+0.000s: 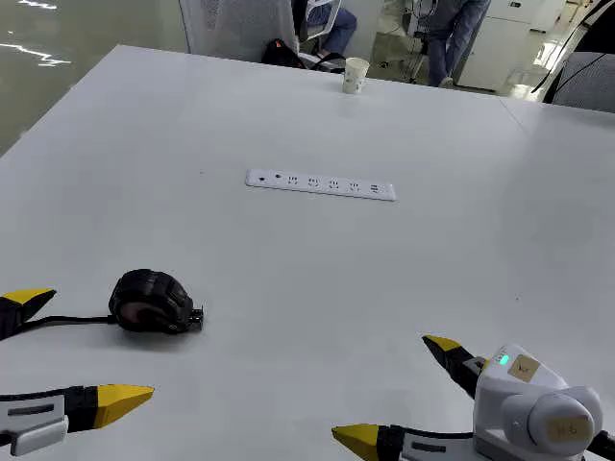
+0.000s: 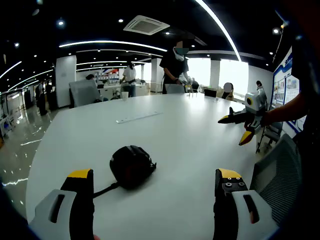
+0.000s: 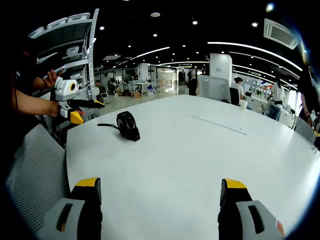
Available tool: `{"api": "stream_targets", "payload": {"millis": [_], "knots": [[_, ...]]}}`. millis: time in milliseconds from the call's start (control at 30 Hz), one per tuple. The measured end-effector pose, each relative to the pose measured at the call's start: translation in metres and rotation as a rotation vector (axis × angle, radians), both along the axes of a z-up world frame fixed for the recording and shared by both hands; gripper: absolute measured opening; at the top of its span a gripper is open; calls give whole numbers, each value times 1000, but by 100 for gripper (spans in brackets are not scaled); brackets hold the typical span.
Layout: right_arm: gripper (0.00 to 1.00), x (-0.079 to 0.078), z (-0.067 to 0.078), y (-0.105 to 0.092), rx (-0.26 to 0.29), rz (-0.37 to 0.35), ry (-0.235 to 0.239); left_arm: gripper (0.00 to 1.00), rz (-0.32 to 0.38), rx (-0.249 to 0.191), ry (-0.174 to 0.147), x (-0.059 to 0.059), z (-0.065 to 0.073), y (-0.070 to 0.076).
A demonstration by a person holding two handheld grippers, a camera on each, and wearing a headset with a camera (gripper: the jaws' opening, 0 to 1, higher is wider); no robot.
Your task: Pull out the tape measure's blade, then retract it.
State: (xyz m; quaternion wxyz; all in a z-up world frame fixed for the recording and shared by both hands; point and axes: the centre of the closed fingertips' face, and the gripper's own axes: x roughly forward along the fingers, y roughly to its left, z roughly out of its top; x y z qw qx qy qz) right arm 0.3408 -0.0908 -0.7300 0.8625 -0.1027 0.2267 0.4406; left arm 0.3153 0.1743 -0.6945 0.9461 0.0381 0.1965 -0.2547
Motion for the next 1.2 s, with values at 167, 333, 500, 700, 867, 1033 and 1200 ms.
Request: {"api": "stream_targets", "payload": {"millis": [167, 333, 500, 700, 867, 1033, 1200], "knots": [[98, 0, 0, 0, -1, -2, 1, 99, -2, 2, -2, 0, 0, 0], [98, 0, 0, -1, -2, -3, 2, 99, -5, 3, -1, 0, 1, -1], [98, -1, -1, -1, -2, 0, 6, 99, -4, 2, 0, -1, 1, -1], [99, -1, 0, 0, -2, 6, -2, 99, -6, 2, 1, -2, 1, -1], [99, -1, 0, 0, -7, 6, -5, 99, -8, 3, 0, -1, 2, -1], [99, -1, -1, -1, -12, 13, -2, 99, -20, 11, 4, -1, 2, -2], [99, 1, 2, -1, -12, 19, 3, 99, -48, 31, 11, 1, 2, -2]]}}
